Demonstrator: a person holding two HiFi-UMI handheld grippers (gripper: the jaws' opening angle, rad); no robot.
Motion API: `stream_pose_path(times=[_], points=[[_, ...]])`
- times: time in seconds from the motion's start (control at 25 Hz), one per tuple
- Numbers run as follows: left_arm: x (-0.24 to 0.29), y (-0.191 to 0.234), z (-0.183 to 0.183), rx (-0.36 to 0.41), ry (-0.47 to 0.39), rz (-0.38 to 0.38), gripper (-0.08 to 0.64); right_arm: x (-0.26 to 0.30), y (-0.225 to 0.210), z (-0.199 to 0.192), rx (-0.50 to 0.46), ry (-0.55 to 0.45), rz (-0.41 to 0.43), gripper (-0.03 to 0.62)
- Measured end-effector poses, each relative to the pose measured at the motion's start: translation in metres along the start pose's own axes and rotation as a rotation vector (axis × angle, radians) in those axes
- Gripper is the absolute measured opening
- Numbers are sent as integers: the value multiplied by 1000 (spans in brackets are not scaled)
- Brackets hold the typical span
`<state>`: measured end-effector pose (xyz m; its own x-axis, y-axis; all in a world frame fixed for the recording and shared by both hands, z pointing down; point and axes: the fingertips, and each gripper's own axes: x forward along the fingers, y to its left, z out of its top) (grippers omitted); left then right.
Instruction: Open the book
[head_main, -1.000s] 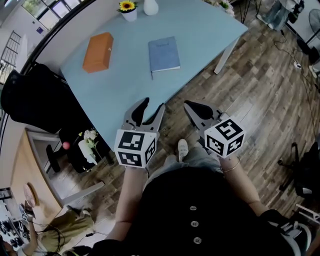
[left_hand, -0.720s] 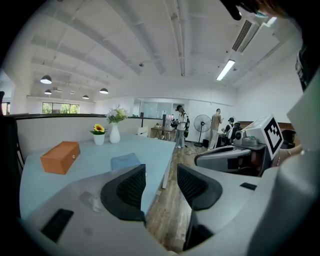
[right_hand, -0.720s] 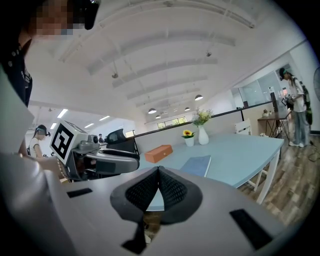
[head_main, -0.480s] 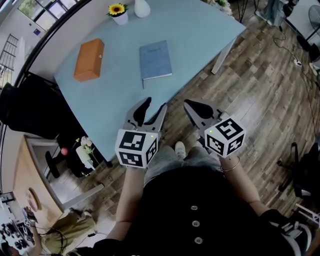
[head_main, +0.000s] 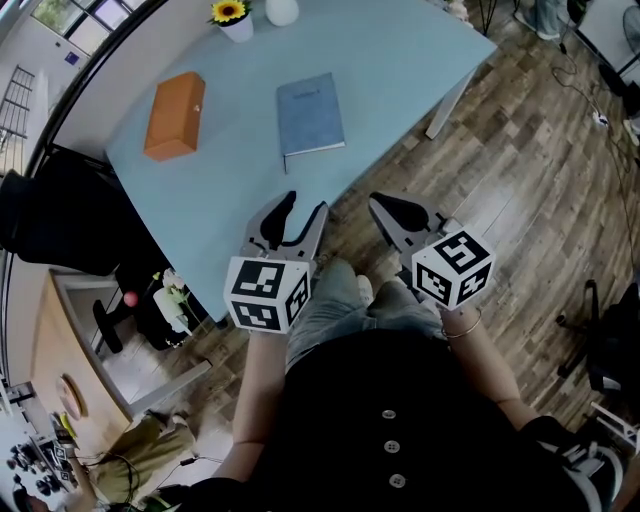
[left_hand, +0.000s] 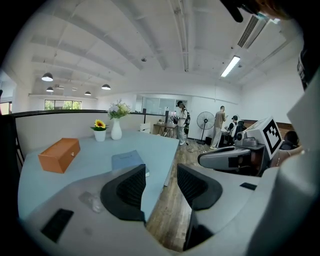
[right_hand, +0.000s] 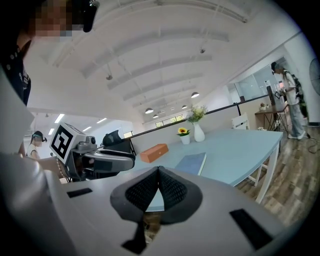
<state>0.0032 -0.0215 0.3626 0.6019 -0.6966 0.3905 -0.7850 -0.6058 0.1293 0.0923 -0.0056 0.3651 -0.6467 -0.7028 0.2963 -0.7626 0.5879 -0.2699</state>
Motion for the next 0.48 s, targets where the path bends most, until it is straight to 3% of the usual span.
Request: stream_pose_path(times=[0.48], points=[[36, 24, 11, -2, 8, -44, 178, 33, -28, 11, 34, 17, -32, 2]])
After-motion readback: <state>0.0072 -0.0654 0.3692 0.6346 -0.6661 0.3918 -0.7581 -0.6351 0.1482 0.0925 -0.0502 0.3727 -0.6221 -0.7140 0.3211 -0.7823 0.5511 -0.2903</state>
